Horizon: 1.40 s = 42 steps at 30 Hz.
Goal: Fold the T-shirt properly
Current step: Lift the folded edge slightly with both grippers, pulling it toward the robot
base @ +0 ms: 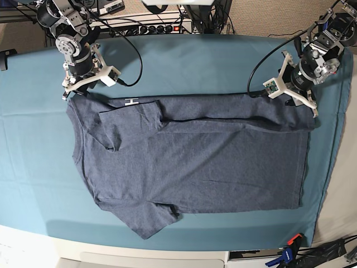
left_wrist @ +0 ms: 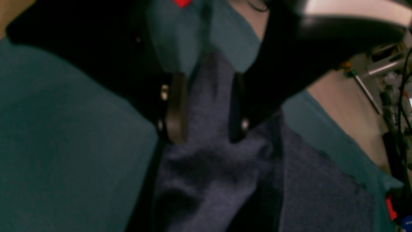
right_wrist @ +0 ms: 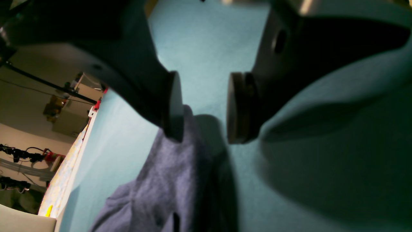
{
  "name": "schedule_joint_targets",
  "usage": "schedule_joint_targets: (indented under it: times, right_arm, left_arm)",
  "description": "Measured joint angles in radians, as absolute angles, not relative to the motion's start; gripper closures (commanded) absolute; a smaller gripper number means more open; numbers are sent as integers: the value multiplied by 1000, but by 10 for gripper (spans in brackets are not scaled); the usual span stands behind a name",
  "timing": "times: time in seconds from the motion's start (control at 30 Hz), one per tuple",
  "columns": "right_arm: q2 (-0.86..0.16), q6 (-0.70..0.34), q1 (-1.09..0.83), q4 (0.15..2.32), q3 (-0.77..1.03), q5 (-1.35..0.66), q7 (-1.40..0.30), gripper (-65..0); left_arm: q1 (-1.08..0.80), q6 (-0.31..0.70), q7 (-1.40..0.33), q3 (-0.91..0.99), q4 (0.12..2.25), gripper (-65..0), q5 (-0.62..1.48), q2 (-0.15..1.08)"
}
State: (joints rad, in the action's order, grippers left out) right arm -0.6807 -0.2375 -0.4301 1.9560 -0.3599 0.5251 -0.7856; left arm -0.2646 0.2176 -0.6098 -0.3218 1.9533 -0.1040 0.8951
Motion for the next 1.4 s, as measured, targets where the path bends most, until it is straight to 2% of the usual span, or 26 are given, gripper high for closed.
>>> schedule_joint_targets:
  times: [0.33, 0.77, 0.93, 1.13, 1.17, 1.2, 1.27, 1.3, 1.4]
  right_arm:
    - [-676, -236, -363, 1853, -360, 499, -778, -234]
    - [-675, -240, -310, 1851, -360, 499, -765, -234]
    - [-622, -246, -294, 1851, -360, 495, -758, -234]
    - [-615, -279, -292, 1851, -360, 484, -755, -234]
    - [-615, -279, -294, 1851, -360, 484, -755, -226]
    - [-615, -279, -294, 1851, -360, 484, -755, -190]
    - [-615, -280, -294, 1851, -360, 483, -754, -32]
    - [-615, -281, -294, 1851, -360, 482, -754, 0]
    - [-615, -281, -294, 1851, -360, 481, -754, 0]
  left_arm:
    - [-262, 217, -609, -322, 1954, -230, -104, 895]
    - [-263, 218, -605, -322, 1954, -230, -104, 895]
    - [-263, 218, -605, -321, 1954, -230, -104, 895]
    - [-263, 218, -605, -322, 1954, -230, -104, 895]
    - [-263, 217, -605, -322, 1954, -230, -104, 895]
    - [-263, 218, -605, -322, 1954, -230, -104, 895]
    - [-263, 218, -605, -322, 1954, -230, -104, 895]
    - [-263, 218, -605, -322, 1954, -230, -104, 895]
    - [-262, 267, -604, -321, 1954, -230, -107, 895]
